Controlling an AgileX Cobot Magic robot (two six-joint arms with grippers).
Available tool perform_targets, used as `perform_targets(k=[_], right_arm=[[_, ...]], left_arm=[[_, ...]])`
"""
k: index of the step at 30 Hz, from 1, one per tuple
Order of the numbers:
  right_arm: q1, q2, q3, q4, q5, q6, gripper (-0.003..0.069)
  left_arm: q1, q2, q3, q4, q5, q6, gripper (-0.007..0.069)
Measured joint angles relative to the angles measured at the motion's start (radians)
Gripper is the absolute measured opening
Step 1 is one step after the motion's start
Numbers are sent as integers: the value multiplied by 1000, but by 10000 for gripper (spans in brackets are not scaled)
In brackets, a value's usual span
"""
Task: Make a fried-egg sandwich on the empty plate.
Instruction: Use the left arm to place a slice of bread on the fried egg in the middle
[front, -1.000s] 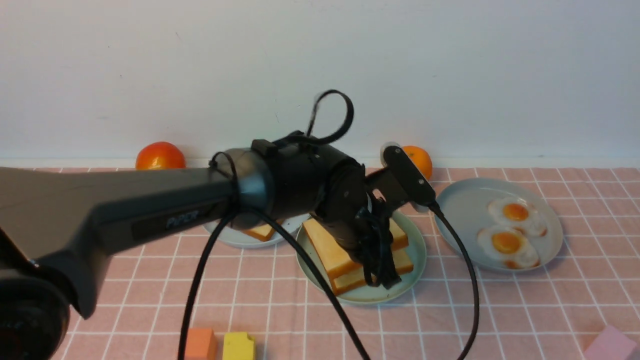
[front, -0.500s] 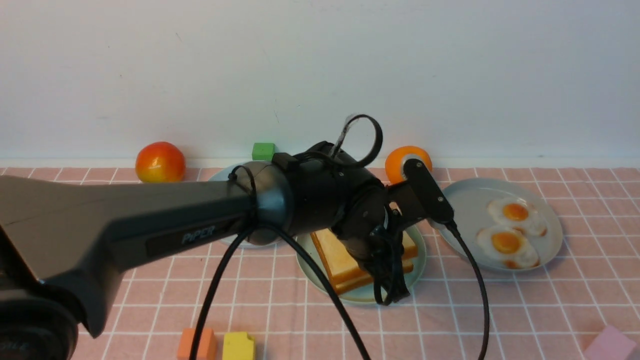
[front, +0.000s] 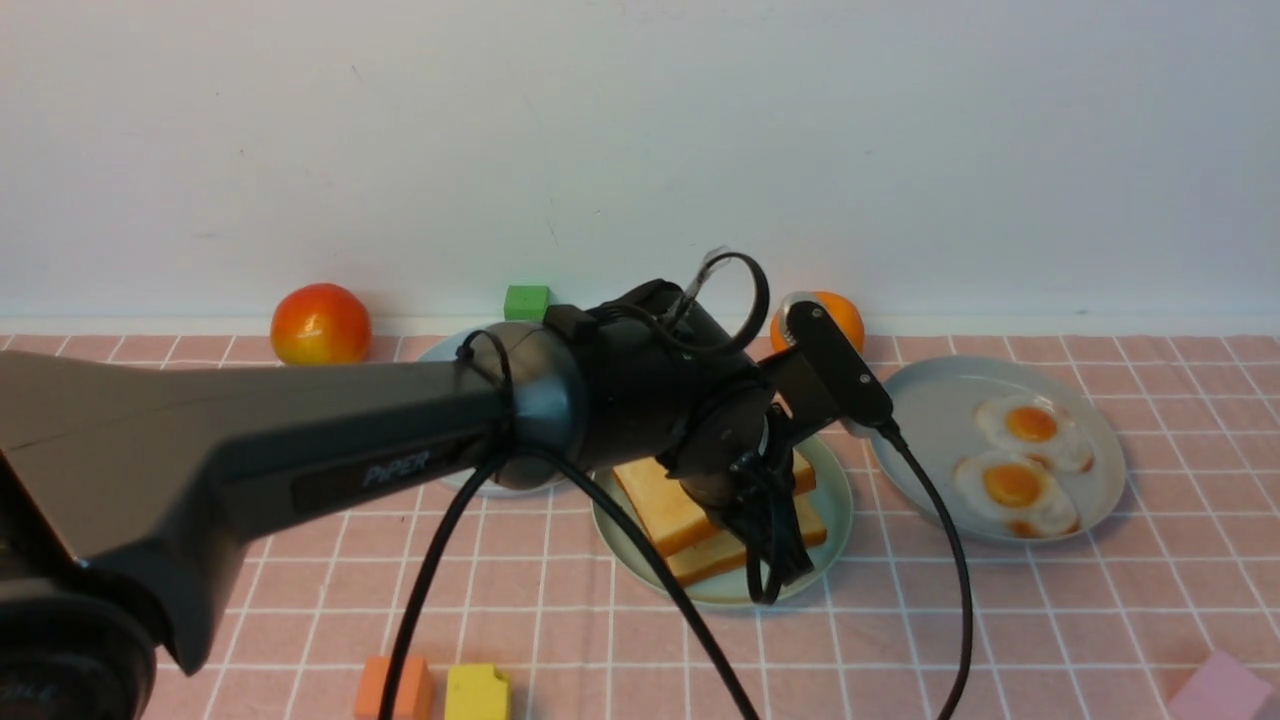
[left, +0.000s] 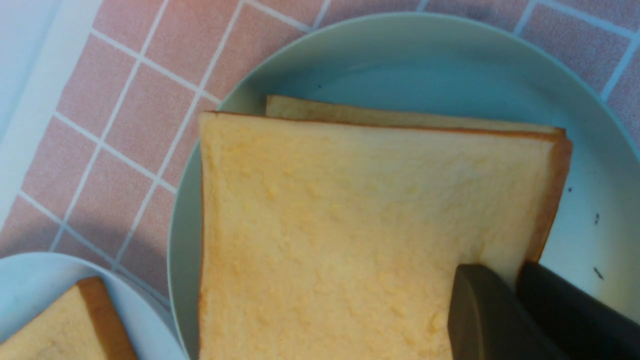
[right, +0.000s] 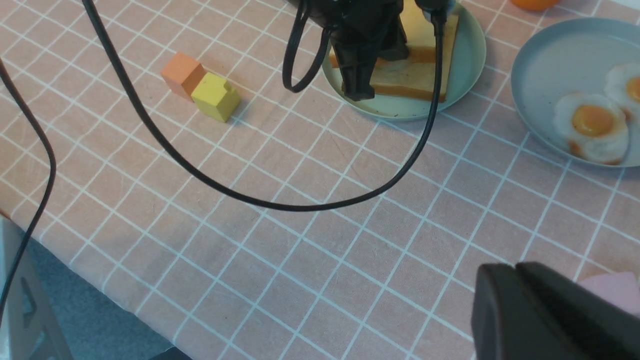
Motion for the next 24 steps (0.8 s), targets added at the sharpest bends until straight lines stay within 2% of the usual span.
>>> perform_targets(k=[5,17,24], right_arm=[[0,0,0,4,0,0,74],[0,0,3,12,0,0,81],[0,0,3,13,0,0,82]], left_arm=[[0,0,0,-1,-16,21,99],[0,0,0,-3,-10,32,266],[0,-1,0,-52,21,32,286]])
